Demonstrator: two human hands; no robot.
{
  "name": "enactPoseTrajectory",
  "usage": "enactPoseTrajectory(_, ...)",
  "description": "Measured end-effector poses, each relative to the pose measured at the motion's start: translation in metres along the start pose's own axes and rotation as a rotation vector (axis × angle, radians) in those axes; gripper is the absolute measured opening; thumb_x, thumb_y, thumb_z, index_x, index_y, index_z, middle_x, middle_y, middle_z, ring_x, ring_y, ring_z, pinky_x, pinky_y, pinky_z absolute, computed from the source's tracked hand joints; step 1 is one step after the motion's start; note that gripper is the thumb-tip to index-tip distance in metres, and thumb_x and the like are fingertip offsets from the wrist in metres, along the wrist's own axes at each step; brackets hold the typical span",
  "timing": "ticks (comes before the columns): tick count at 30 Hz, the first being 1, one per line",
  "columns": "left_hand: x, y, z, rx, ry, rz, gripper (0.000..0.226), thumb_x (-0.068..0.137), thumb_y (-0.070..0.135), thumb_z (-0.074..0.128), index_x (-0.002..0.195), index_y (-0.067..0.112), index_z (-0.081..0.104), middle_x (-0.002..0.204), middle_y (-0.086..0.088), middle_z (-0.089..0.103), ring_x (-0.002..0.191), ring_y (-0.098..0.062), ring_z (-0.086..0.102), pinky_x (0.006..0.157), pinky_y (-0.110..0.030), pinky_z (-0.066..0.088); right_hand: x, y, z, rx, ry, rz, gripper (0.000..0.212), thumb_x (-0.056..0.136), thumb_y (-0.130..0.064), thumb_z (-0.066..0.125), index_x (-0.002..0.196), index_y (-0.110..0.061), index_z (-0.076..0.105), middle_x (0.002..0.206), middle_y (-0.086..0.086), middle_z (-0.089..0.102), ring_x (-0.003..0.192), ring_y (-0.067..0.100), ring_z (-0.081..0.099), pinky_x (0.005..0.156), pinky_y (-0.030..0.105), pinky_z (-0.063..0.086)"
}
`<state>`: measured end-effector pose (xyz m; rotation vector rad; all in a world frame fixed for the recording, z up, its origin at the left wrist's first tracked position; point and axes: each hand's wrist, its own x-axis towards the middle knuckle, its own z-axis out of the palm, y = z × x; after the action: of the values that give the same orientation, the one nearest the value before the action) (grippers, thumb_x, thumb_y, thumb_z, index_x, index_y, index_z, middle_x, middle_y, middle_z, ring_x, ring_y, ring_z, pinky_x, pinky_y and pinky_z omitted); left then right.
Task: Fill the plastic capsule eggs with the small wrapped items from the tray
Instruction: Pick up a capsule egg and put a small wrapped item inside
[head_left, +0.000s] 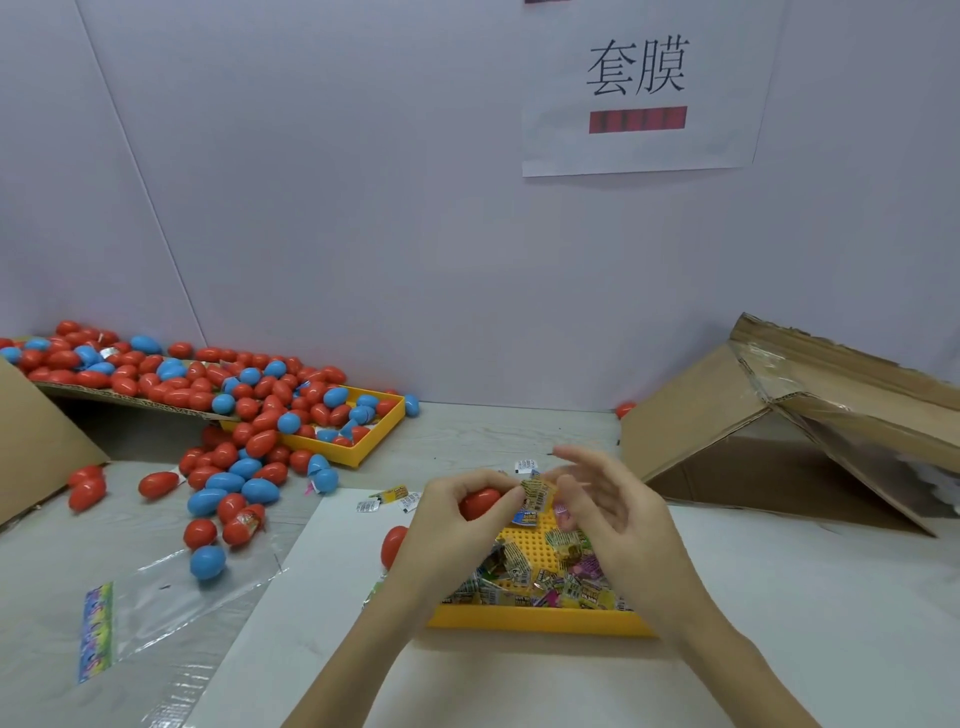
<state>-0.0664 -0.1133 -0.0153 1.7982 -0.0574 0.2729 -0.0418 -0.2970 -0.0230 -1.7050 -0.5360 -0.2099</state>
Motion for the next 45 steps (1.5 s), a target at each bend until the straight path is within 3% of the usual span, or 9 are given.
enactPoseTrajectory(3, 0.000, -0.002, 0.004, 0.132, -0.017, 0.166, 0.017, 0.093, 0.023, 0.074, 0.086, 0.039, 0.074, 0.088, 0.024, 0.071, 0.090, 0.006, 0.065, 0.072, -0.010, 0.050, 0.001, 0.000, 0.000, -0.009, -0.050, 0.041, 0.026, 0.089, -0.036, 0.072, 0.115, -0.034, 0.072, 0.099, -0.010, 0.076, 0.097, 0.014, 0.072, 0.085, 0.035, 0.061)
enactPoseTrajectory(8, 0.001, -0.006, 0.005, 0.128, 0.016, 0.160, 0.010, 0.087, 0.030, 0.080, 0.087, 0.038, 0.073, 0.089, 0.021, 0.070, 0.090, 0.001, 0.066, 0.071, -0.013, 0.053, 0.001, 0.002, -0.004, -0.056, -0.042, 0.063, 0.023, 0.096, -0.014, 0.070, 0.104, -0.034, 0.077, 0.093, -0.008, 0.077, 0.087, 0.014, 0.073, 0.073, 0.040, 0.064)
enactPoseTrajectory(19, 0.000, -0.005, 0.006, 0.096, -0.026, 0.191, 0.019, 0.081, 0.051, 0.077, 0.095, 0.038, 0.075, 0.093, 0.011, 0.072, 0.093, -0.008, 0.068, 0.079, -0.025, 0.059, 0.002, -0.004, -0.005, 0.067, 0.029, 0.110, 0.006, 0.090, -0.022, 0.076, 0.094, -0.019, 0.078, 0.084, 0.002, 0.077, 0.079, 0.018, 0.073, 0.072, 0.028, 0.061)
enactPoseTrajectory(25, -0.002, 0.000, 0.008, 0.024, -0.053, 0.139, 0.008, 0.088, 0.036, 0.077, 0.090, 0.042, 0.075, 0.091, 0.020, 0.071, 0.088, 0.002, 0.067, 0.072, -0.015, 0.054, 0.001, -0.005, -0.004, 0.076, 0.042, 0.123, 0.021, 0.087, -0.041, 0.071, 0.087, -0.021, 0.077, 0.075, 0.006, 0.072, 0.066, 0.014, 0.066, 0.064, 0.025, 0.056)
enactPoseTrajectory(30, -0.002, -0.002, 0.007, 0.080, -0.009, 0.121, 0.027, 0.092, 0.029, 0.074, 0.087, 0.055, 0.070, 0.090, 0.030, 0.067, 0.088, 0.009, 0.063, 0.068, -0.013, 0.053, 0.005, -0.012, -0.005, 0.231, 0.021, 0.306, 0.058, 0.097, -0.057, 0.037, 0.091, -0.023, 0.083, 0.090, 0.006, 0.076, 0.075, 0.013, 0.069, 0.069, 0.024, 0.059)
enactPoseTrajectory(35, -0.001, -0.006, 0.009, 0.227, -0.037, 0.227, 0.018, 0.093, 0.026, 0.073, 0.085, 0.042, 0.072, 0.090, 0.024, 0.068, 0.091, 0.001, 0.065, 0.079, -0.015, 0.052, 0.001, -0.013, -0.011, -0.078, -0.127, 0.173, 0.012, 0.091, -0.038, 0.071, 0.098, -0.034, 0.080, 0.088, -0.009, 0.076, 0.079, 0.013, 0.071, 0.069, 0.022, 0.059)
enactPoseTrajectory(39, -0.002, -0.008, 0.008, 0.219, -0.126, 0.135, 0.017, 0.095, 0.033, 0.070, 0.109, 0.039, 0.062, 0.101, 0.018, 0.066, 0.095, 0.001, 0.064, 0.081, -0.015, 0.052, 0.000, -0.010, -0.012, -0.190, -0.101, 0.130, 0.015, 0.090, -0.019, 0.077, 0.096, -0.033, 0.079, 0.084, -0.013, 0.075, 0.078, 0.007, 0.070, 0.065, 0.019, 0.056)
enactPoseTrajectory(42, -0.003, -0.004, 0.005, -0.029, -0.259, -0.081, 0.030, 0.098, 0.025, 0.065, 0.120, 0.032, 0.045, 0.115, -0.003, 0.066, 0.076, -0.003, 0.063, 0.072, -0.019, 0.052, 0.003, -0.010, -0.019, -0.124, -0.021, 0.155, 0.004, 0.087, -0.024, 0.080, 0.085, -0.027, 0.081, 0.076, -0.007, 0.076, 0.073, 0.006, 0.070, 0.067, 0.018, 0.054)
enactPoseTrajectory(45, -0.002, 0.000, 0.001, -0.162, -0.279, -0.025, 0.022, 0.098, 0.023, 0.067, 0.118, 0.020, 0.060, 0.101, -0.009, 0.073, 0.080, -0.016, 0.067, 0.076, -0.025, 0.054, 0.003, -0.015, -0.023, 0.053, 0.033, 0.196, 0.013, 0.081, -0.039, 0.078, 0.080, -0.027, 0.081, 0.069, -0.003, 0.074, 0.062, 0.002, 0.065, 0.061, 0.013, 0.050)
